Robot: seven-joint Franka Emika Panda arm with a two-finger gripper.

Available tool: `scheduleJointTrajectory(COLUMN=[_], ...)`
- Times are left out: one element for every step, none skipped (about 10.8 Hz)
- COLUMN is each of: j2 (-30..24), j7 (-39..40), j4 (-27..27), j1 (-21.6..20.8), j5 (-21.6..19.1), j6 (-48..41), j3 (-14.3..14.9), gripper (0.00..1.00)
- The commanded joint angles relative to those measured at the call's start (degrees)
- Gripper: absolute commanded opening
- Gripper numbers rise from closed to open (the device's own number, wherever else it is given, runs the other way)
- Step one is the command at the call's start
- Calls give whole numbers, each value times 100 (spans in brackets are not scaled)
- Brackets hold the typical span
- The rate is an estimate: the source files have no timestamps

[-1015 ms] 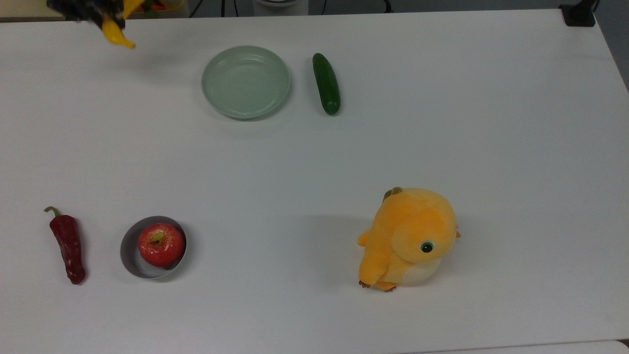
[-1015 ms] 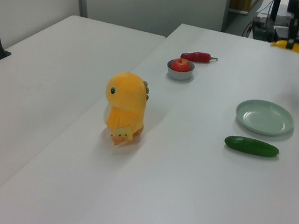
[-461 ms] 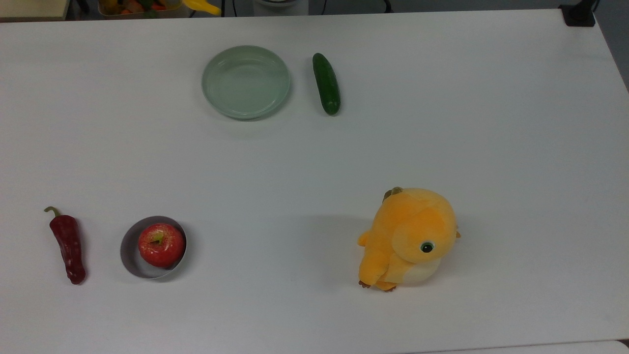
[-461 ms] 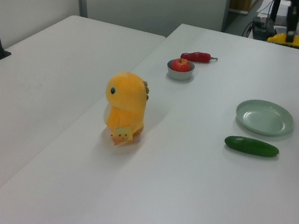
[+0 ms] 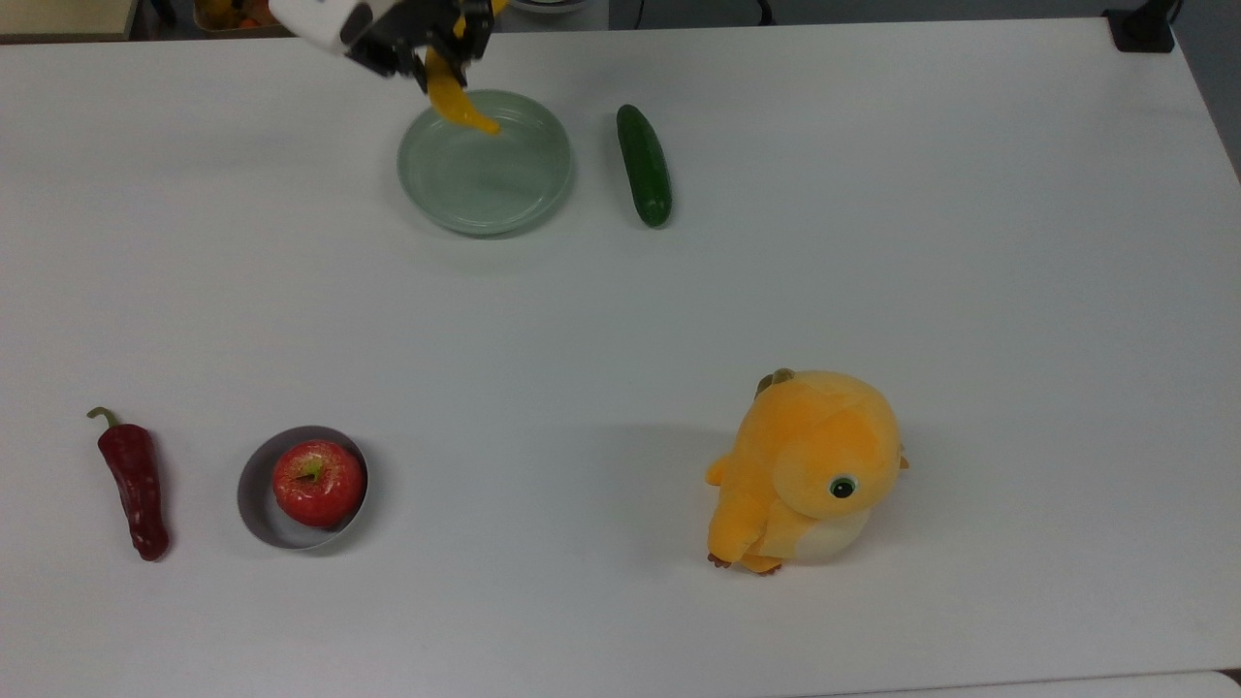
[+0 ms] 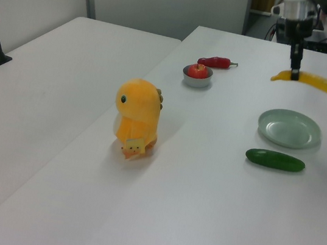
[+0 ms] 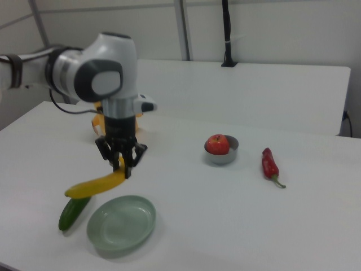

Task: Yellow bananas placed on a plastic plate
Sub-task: 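Carry the banana over the green plate and lower it onto it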

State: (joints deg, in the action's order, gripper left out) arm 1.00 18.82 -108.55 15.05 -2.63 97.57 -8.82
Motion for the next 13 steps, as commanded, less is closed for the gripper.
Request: scheduleJointTrajectory(j2=[390,610,760,874,971,1042,1077,1069,1069,1069,1043,1016,903], j7=[-124,-168,-281,-378,-510,-615,-660,-660,-669,-669,-669,-669,-678], j4=[-430,-500,-579,-632,-658,-685,-755,-781,-773,-773,-773,-755,-720], j1=[-99,-99,-107,-142,-221,-248,-257,-248,-248,-239,-239,-239,-239], j5=[209,314,394,482,543,675,745,755,755,755,755,755,746], j6=[928,1174,1481,1649,1703,1704,1704,1695,1686,1677,1651,1625,1598], j3=[56,56,65,56,56,56,56,56,56,65,56,56,56], gripper=[5,5,6,6,6,7,15,26,57,85,100,100,100])
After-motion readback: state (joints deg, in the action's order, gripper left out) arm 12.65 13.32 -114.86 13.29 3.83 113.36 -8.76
